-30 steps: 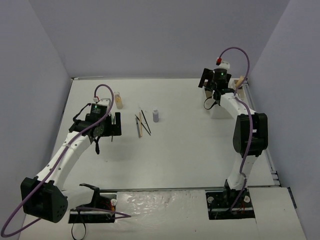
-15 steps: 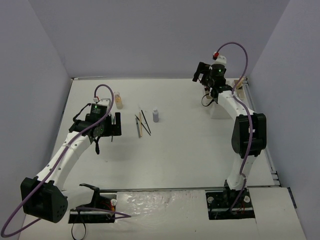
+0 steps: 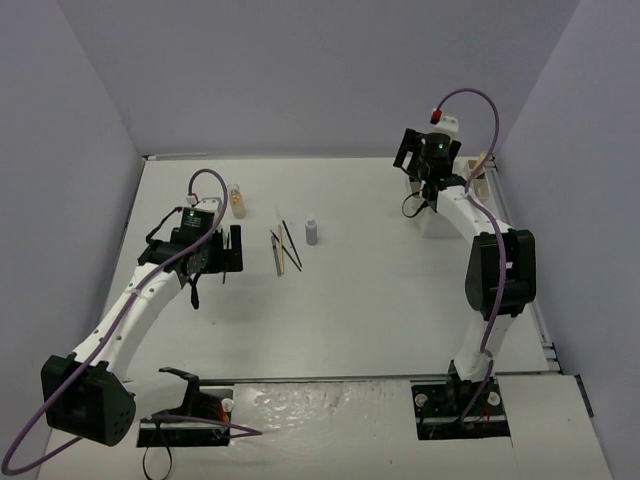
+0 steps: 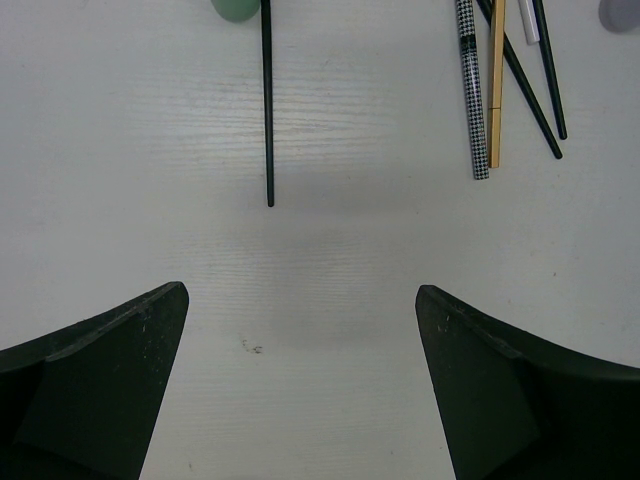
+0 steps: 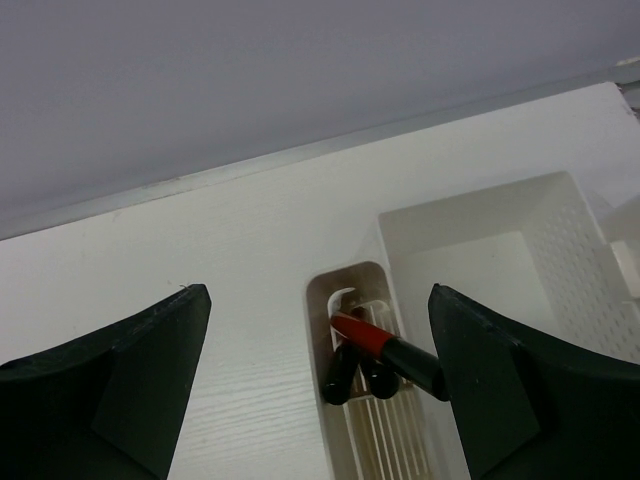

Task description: Organize the makeup

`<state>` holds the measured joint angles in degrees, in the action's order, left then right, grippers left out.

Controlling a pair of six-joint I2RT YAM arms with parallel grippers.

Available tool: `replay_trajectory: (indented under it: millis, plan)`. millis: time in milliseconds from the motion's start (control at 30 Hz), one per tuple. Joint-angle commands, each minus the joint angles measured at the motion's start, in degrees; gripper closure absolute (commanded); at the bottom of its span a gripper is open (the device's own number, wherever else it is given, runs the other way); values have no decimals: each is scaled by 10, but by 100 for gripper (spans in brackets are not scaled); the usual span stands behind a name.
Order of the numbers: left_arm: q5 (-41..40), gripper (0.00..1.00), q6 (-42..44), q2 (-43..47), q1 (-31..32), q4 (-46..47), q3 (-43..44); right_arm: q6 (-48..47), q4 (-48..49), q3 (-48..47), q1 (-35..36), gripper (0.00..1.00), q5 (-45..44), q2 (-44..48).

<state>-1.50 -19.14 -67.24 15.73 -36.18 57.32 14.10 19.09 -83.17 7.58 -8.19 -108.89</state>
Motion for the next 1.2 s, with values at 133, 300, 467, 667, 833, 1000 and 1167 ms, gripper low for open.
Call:
replay_trajectory:
  millis: [133,300,467,667,833,1000,1167]
  plan:
    - [3,4,2,17,-3,11,17,1,38,8,-8,32,-50,42]
    - [4,3,2,17,-3,12,17,14,31,10,-8,43,-49,34]
    - [4,3,2,17,-3,11,17,19,31,23,-9,46,-68,35]
    - [6,3,2,18,-3,10,18,23,27,40,-9,47,-72,38]
    - [6,3,2,19,-3,10,17,26,35,49,-10,48,-72,39]
    - [6,4,1,18,-3,10,17,24,38,47,-10,63,-68,41]
    - [8,3,1,17,-3,11,17,10,26,29,-10,88,-71,40]
